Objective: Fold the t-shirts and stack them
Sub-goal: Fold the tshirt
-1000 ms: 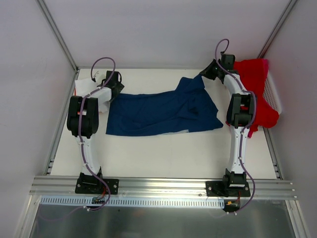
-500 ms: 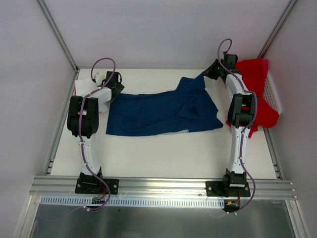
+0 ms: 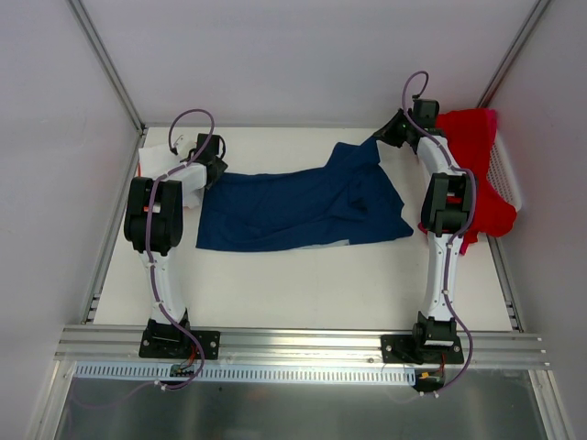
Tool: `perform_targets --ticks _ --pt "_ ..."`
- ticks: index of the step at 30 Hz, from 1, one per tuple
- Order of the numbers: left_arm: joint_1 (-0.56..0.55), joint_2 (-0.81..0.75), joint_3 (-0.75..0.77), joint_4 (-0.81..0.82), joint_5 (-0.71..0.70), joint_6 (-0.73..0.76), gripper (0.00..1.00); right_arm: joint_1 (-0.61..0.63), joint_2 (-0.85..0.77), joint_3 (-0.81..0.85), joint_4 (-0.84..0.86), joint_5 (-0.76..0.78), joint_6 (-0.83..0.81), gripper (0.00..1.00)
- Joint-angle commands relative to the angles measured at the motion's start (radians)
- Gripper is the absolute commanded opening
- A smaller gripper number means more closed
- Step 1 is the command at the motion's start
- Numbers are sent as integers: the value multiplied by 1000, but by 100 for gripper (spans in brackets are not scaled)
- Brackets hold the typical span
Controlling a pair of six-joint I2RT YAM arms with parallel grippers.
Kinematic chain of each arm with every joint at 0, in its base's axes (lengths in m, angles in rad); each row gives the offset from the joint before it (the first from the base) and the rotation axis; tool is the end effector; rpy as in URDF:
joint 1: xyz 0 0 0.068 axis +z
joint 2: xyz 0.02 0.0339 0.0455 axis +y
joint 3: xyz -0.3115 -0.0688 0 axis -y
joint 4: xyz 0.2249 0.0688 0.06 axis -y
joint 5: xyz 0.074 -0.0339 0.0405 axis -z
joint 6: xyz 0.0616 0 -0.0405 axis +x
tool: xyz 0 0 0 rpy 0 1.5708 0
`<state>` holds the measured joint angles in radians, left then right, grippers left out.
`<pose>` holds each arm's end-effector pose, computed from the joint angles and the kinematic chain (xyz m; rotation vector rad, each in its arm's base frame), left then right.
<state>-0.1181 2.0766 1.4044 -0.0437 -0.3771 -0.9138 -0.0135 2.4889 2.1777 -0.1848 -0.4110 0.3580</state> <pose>0.4826 -0.0344 0.2067 -1.0389 1.9735 -0.1306 0.6150 0.0163 0.2288 0.1294 2.0785 0.6355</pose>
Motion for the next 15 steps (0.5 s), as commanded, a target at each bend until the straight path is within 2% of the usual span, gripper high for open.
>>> perform_targets --ticks 1,6,7,11,15 --pt "1 5 10 -4 -11 -7 43 -3 5 48 10 -23 -4 0" --pt "1 16 25 -5 -11 -7 20 -3 8 48 10 -22 -5 0" --pt "1 17 25 -4 -11 -8 12 -3 8 50 10 -22 -5 0" --pt "1 20 33 -4 -16 1 0 -3 10 50 10 -22 -7 0" --pt "3 16 36 -4 -16 19 0 -3 10 51 10 -22 -4 0"
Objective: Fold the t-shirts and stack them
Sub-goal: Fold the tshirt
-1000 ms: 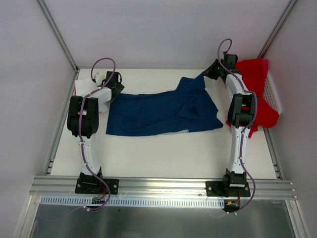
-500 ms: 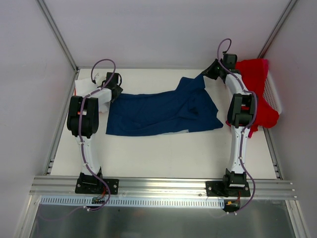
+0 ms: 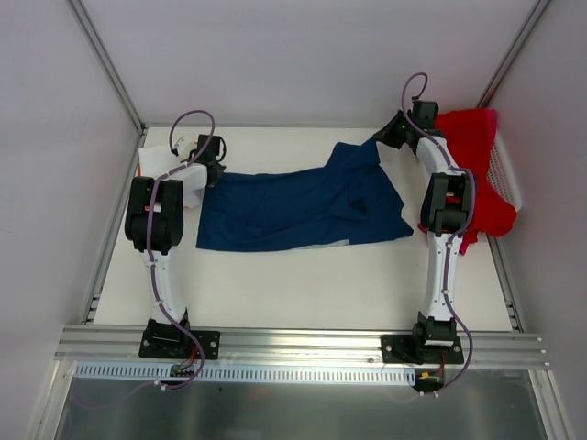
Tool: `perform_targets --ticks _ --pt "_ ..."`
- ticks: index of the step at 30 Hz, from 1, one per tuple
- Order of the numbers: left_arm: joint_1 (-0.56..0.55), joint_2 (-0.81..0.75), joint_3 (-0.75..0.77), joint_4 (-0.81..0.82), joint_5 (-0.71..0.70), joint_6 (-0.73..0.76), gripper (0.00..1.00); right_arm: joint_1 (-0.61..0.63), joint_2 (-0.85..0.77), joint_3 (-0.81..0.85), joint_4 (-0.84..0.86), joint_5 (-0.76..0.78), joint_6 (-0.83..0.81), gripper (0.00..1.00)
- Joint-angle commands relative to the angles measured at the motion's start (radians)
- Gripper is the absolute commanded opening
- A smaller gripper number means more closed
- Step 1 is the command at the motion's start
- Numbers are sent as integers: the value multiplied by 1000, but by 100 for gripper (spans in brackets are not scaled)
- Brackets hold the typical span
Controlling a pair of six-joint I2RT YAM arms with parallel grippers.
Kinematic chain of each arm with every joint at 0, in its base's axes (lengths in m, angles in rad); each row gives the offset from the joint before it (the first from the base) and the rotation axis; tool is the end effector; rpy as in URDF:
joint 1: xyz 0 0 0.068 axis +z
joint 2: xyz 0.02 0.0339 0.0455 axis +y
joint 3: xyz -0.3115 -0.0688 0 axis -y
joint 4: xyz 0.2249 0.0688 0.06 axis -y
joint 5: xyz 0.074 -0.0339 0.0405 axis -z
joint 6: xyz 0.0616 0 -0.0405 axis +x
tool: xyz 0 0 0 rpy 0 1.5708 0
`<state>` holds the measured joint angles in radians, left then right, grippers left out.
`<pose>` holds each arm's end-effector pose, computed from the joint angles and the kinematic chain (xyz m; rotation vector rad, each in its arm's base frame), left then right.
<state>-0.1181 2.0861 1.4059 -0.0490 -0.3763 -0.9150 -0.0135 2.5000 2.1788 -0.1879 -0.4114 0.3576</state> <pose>0.4833 -0.0345 0.2023 -1.0422 1.9851 -0.1239 0.6161 0.0163 0.2223 0.1333 2.0910 0.6366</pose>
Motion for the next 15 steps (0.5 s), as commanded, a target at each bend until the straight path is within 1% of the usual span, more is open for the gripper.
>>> perform_targets --ticks 1,5,11,14,15 --pt "1 6 36 1 -12 37 0 -2 -1 49 11 -24 -3 0" --pt "1 -14 39 0 36 96 0 -3 -27 35 16 -32 0 0" --pt "1 -115 5 0 42 176 0 -5 -117 -74 39 -32 15 0" --pt "1 -164 -18 -2 77 185 0 -3 -191 -155 50 -44 24 0" --pt "1 -179 -27 -2 86 179 0 -2 -214 -209 65 -49 26 0"
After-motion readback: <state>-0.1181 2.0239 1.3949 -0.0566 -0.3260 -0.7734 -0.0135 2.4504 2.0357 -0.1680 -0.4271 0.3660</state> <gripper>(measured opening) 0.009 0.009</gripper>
